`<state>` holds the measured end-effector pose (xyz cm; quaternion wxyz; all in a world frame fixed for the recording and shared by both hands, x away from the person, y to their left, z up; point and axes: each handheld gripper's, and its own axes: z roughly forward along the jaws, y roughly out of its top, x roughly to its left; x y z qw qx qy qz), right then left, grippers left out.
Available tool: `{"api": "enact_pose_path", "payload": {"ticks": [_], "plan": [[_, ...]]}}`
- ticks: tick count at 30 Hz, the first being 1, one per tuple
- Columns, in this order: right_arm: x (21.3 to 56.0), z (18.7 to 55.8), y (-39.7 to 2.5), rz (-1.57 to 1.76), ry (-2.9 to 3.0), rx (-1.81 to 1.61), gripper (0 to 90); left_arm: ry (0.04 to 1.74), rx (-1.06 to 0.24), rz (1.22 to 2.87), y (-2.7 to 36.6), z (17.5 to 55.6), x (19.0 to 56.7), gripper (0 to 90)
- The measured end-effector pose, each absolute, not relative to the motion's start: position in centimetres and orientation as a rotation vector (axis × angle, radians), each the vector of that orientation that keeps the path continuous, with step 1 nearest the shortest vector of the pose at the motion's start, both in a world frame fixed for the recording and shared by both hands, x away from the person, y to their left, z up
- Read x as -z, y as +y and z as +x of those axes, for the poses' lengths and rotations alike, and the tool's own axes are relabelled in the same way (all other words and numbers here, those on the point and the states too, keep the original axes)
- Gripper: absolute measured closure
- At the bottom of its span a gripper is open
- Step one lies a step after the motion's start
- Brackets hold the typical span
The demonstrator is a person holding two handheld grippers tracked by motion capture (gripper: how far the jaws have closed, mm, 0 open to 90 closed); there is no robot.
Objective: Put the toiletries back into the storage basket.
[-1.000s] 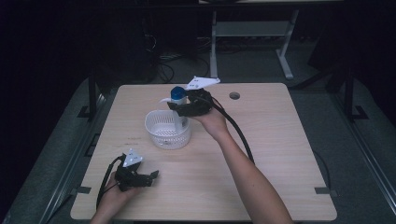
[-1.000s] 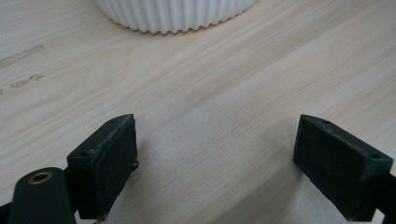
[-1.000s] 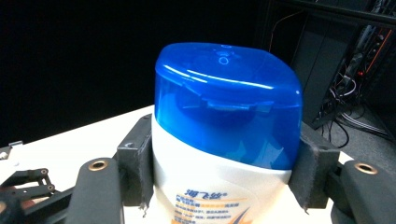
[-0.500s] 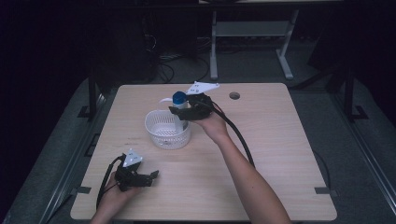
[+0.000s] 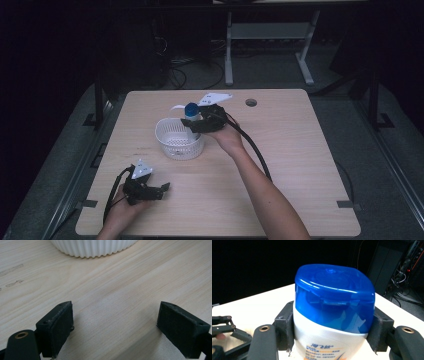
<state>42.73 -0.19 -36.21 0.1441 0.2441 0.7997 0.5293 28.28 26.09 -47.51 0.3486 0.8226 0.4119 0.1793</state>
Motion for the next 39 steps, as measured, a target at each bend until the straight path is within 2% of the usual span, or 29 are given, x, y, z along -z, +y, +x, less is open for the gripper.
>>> {"api": "enact_pose_path", "payload": {"ticks": [39], "plan": [[38.7,42.7,0.5,0.701,2.374,-1.399,35.0,1.068,-0.466,2.132,26.1,28.3,47.5,13.2]]}}
